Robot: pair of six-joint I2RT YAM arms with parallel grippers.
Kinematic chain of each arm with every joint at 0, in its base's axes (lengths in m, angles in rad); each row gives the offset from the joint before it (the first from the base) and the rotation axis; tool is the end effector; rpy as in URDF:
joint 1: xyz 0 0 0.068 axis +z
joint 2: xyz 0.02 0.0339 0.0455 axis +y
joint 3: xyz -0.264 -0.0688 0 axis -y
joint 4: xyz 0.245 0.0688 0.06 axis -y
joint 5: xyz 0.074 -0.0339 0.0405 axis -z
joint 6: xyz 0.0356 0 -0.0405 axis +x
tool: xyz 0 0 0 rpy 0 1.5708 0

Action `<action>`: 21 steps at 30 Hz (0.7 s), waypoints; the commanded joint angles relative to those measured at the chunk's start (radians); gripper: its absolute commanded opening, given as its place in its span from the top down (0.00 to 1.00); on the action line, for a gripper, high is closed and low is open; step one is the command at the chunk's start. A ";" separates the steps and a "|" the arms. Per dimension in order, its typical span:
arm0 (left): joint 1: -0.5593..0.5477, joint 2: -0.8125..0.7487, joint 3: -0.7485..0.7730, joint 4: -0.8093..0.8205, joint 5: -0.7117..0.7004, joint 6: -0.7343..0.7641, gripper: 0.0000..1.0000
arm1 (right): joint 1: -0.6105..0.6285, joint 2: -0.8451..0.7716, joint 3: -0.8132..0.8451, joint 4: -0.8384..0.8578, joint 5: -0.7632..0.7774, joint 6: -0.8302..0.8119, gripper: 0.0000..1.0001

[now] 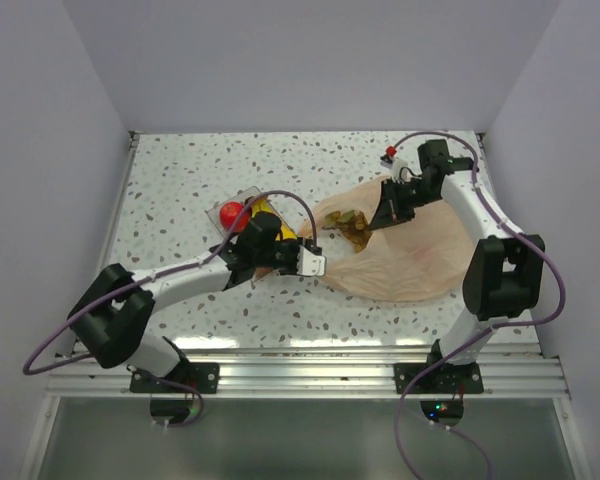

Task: Place the fake fruits into the plastic bag and tie a complex knot

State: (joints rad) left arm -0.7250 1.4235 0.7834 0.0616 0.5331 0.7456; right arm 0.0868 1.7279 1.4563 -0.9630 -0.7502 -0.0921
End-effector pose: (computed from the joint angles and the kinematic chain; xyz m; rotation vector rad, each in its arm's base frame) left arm 0.2135 -0.2133 0.2192 1.6286 1.3407 -0.5581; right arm 0.3430 0.0542 0.2719 -0.4093 2.5996 1.0327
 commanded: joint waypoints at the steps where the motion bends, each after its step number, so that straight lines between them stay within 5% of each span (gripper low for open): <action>1: -0.019 0.116 0.051 0.243 -0.024 0.191 0.61 | -0.001 0.004 0.038 -0.083 -0.001 -0.073 1.00; 7: -0.024 0.322 0.158 0.346 -0.074 0.339 0.68 | 0.001 0.024 0.027 -0.106 0.021 -0.126 1.00; 12: -0.048 0.393 0.157 0.412 -0.027 0.425 0.57 | -0.001 0.032 -0.004 -0.072 0.087 -0.138 1.00; 21: -0.134 0.523 0.198 0.481 -0.005 0.535 0.54 | -0.001 0.041 -0.065 -0.022 0.169 -0.164 1.00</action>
State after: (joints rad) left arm -0.8478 1.8999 0.9379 0.4538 0.4950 1.2076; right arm 0.0860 1.7653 1.4006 -1.0122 -0.6231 -0.2264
